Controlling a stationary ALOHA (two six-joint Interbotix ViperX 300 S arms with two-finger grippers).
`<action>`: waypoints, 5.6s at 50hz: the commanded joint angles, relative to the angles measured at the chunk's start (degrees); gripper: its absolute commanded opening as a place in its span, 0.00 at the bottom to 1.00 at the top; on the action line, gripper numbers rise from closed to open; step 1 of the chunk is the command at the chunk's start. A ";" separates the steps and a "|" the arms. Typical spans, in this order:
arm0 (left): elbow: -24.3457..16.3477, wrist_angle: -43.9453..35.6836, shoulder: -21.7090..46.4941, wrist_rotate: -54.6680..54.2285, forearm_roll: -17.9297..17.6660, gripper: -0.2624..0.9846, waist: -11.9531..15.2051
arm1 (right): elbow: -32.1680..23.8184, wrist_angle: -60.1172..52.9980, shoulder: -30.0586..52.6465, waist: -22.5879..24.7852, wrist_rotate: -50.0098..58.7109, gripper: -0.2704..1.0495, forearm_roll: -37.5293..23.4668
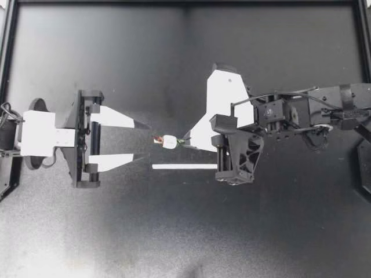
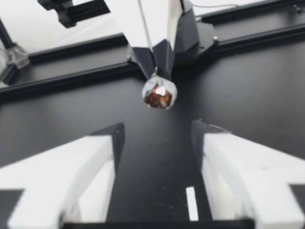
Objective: Pick up the candy and unwrap it.
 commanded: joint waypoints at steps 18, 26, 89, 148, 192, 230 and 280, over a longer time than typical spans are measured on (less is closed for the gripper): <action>-2.29 -0.53 1.14 0.35 -0.09 0.60 0.18 | -2.99 -0.09 2.20 -0.35 -0.26 0.06 -0.18; -2.20 -0.62 1.14 0.35 -0.09 0.48 0.18 | -3.08 0.26 2.11 -0.70 -0.26 0.06 -0.09; -3.52 -6.15 2.81 -1.23 -1.76 0.08 0.18 | 2.46 -10.11 -1.76 -0.70 -0.44 0.06 -0.88; -0.26 -6.15 -0.26 -1.05 -3.96 0.08 0.18 | 8.35 -19.07 -2.64 -0.70 2.55 0.48 -1.23; -0.44 -6.06 -0.09 3.87 -2.20 0.08 -0.35 | 9.49 -42.28 2.81 -1.41 7.91 0.65 -3.78; 0.09 -5.80 -0.09 3.87 -2.29 0.08 -0.26 | 8.61 -37.79 3.08 -1.41 9.40 0.14 -3.96; -6.33 2.72 4.48 -19.16 -7.38 0.71 -0.26 | 8.09 -29.00 1.14 -1.58 2.37 0.07 -3.96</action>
